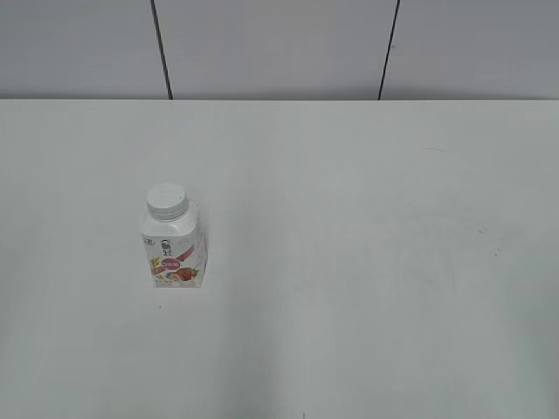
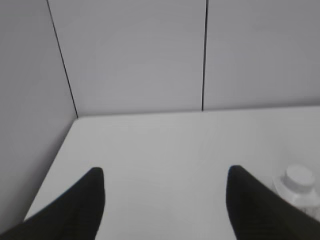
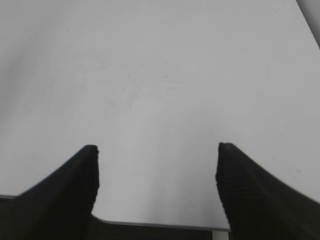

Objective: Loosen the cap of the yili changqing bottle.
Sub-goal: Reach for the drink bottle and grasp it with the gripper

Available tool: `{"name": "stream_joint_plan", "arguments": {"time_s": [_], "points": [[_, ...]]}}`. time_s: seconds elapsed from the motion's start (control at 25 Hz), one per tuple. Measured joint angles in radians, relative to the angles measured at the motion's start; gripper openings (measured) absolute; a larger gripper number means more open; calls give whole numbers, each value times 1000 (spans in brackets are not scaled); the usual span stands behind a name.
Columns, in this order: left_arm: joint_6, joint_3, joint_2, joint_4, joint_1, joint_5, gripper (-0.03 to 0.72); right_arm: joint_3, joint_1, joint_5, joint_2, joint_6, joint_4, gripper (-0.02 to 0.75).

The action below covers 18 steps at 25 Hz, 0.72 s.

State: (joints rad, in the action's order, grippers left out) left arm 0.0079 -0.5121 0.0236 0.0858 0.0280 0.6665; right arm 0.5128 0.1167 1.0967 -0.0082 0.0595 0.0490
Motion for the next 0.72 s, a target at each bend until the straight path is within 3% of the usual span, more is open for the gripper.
{"name": "stream_joint_plan", "arguments": {"time_s": [0.4, 0.72], "points": [[0, 165, 271, -2, 0, -579, 470, 0, 0, 0, 0, 0, 0, 571], [0, 169, 542, 13, 0, -790, 470, 0, 0, 0, 0, 0, 0, 571]]}}
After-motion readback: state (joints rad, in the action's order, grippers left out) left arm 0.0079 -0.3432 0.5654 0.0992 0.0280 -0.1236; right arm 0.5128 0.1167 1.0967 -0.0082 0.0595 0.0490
